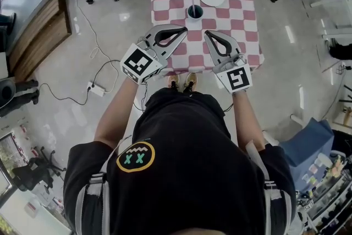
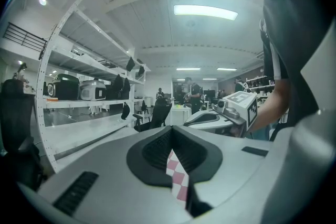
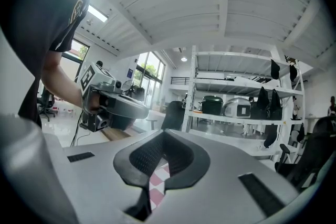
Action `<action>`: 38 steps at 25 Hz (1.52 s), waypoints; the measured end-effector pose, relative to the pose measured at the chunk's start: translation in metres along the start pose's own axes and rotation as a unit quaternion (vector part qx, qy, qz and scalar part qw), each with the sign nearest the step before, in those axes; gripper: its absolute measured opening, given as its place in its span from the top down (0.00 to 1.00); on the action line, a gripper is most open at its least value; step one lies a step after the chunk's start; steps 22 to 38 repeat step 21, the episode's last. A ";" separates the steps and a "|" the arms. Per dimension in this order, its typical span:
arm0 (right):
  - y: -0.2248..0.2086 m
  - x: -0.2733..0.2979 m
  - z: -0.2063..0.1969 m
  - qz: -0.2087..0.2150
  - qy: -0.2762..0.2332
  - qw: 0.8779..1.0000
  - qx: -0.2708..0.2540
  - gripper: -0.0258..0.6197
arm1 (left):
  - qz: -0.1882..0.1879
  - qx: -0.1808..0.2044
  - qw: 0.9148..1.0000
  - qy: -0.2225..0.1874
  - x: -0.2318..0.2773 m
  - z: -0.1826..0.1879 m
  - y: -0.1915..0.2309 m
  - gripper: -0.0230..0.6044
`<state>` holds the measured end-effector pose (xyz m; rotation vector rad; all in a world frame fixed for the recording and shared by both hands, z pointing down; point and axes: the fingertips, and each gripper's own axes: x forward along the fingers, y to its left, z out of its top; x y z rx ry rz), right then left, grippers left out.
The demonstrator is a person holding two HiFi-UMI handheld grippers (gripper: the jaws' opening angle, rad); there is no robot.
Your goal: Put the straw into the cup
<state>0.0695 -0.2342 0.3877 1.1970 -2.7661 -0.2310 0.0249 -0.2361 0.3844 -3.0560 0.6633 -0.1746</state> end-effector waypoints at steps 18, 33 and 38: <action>0.003 -0.007 0.011 0.005 -0.018 1.000 0.000 0.93 | 0.014 0.011 1.000 -0.001 -0.004 0.007 -0.004 0.94; 0.004 -0.011 0.011 0.001 -0.015 1.000 0.005 0.93 | 0.015 0.011 1.000 0.001 -0.006 0.008 -0.008 0.94; 0.004 -0.011 0.011 0.001 -0.015 1.000 0.005 0.93 | 0.015 0.011 1.000 0.001 -0.006 0.008 -0.008 0.94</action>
